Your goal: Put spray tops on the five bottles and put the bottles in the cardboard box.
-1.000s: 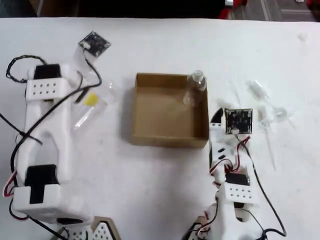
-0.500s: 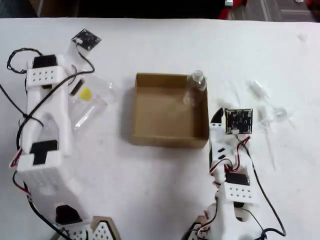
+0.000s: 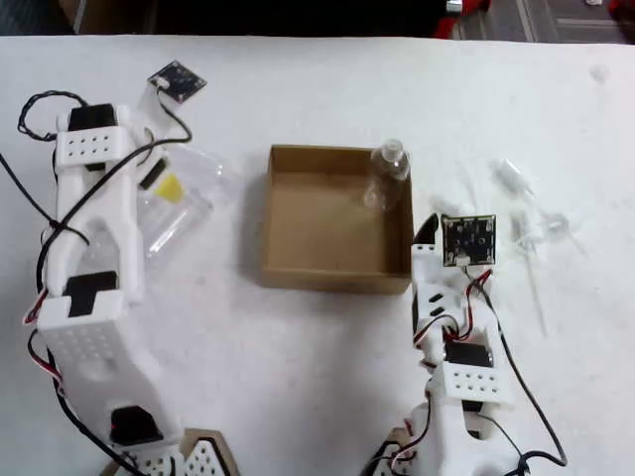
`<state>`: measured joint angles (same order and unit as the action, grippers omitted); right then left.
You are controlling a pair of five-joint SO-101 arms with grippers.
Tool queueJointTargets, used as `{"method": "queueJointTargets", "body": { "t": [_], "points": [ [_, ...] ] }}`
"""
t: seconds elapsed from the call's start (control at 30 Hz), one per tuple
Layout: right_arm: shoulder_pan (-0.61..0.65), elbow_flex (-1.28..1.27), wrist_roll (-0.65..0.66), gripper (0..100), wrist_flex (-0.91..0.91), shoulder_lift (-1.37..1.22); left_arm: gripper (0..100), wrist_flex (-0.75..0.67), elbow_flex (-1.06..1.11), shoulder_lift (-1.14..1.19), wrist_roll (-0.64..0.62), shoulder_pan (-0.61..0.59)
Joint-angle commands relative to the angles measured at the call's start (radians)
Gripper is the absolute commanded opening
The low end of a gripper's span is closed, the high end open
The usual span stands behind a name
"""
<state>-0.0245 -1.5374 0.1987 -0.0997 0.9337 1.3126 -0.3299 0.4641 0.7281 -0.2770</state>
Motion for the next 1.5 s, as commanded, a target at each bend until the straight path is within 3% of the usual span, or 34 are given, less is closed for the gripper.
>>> {"method": "queueJointTargets", "body": {
  "t": [0.0,0.8,1.03,1.3,1.47],
  "points": [
    [0.005,0.032,0.008,2.1,-0.019,-0.004,25,-0.017,-0.008,-0.016,0.009,0.002],
    [0.004,0.032,0.008,2.1,-0.019,-0.004,25,-0.052,0.057,-0.013,0.009,0.033],
    [0.004,0.032,0.008,2.1,-0.019,-0.004,2,-0.046,0.057,-0.015,0.015,0.031],
    [0.004,0.032,0.008,2.1,-0.019,-0.004,5,-0.043,0.051,-0.024,0.009,0.030],
    [0.005,0.032,0.008,2.1,-0.019,-0.004,8,0.041,-0.023,-0.016,0.058,0.038]
  ]
}}
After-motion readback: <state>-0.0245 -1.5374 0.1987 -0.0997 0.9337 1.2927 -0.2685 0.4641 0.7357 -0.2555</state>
